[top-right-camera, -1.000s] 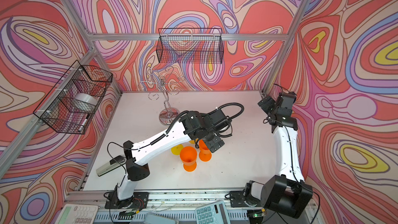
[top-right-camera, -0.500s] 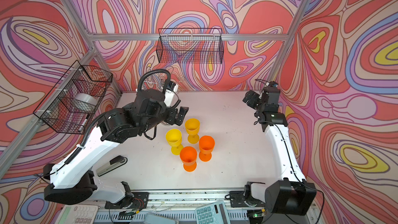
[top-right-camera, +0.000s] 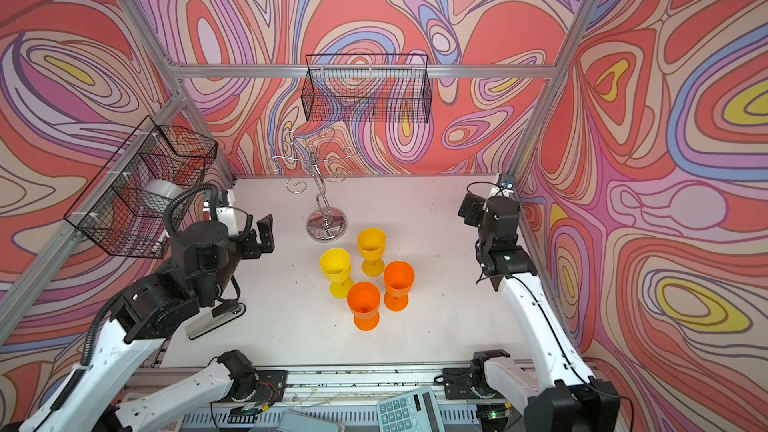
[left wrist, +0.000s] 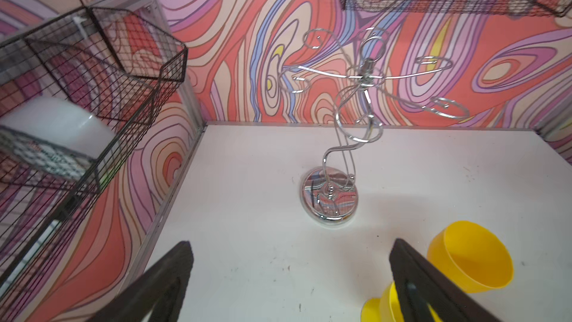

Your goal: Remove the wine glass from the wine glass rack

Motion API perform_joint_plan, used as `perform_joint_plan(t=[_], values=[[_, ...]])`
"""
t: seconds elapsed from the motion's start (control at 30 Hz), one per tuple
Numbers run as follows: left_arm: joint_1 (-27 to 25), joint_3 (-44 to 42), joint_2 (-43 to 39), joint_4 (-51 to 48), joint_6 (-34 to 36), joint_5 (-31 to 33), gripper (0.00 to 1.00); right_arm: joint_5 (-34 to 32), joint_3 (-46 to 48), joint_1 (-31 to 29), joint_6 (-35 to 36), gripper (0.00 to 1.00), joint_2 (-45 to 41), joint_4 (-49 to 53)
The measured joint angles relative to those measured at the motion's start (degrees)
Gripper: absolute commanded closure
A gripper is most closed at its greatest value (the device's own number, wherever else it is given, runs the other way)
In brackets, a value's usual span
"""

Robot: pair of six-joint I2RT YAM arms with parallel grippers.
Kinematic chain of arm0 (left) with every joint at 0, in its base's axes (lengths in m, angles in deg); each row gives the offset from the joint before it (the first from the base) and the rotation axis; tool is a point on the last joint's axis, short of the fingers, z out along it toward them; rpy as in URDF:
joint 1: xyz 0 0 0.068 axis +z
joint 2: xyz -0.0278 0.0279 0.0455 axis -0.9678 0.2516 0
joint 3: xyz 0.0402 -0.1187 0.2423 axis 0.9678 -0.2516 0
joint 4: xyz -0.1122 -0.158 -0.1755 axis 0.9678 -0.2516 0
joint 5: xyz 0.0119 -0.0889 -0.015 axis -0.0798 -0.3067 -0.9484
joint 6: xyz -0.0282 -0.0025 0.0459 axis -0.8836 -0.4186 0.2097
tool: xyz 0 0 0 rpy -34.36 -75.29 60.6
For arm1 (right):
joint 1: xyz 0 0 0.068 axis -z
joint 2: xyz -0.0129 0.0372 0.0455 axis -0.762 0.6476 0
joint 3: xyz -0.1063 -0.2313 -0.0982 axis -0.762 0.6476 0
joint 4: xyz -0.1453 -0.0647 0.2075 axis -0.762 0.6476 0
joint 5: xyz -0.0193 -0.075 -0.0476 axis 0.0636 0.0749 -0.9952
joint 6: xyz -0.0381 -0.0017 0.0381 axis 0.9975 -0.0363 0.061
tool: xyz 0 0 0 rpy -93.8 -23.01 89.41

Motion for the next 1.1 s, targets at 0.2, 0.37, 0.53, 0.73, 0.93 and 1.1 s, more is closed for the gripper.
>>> perform_joint_plan(t=[0.2, 0.37, 0.53, 0.73, 0.93, 1.1], values=[[1.2, -12.5, -3.3, 7.0, 1.6, 1.6, 0.00, -2.6, 9.7, -0.7, 1.8, 0.05, -3.7, -8.4], [2.4, -20.7, -3.5, 15.8, 5.7, 1.8, 0.00, -2.8, 17.8, -1.4, 3.5, 0.05, -6.0, -15.4], [11.9, -26.9, -3.8, 22.4, 4.0, -2.2, 0.00, -3.1, 22.6, -2.0, 4.6, 0.06, -6.4, -20.7], [26.9, -34.7, -6.4, 30.5, -0.3, -10.1, 0.00, -3.1, 27.8, -2.3, 5.5, 0.06, -6.4, -27.9], [28.3, -41.3, -4.0, 39.3, 1.5, -15.6, 0.00, -2.3, 31.8, -2.4, 7.4, 0.06, -5.6, -34.8], [28.4, -47.3, -0.4, 48.0, 4.8, -16.7, 0.00, -1.9, 35.3, -2.4, 9.1, 0.06, -3.6, -41.6]])
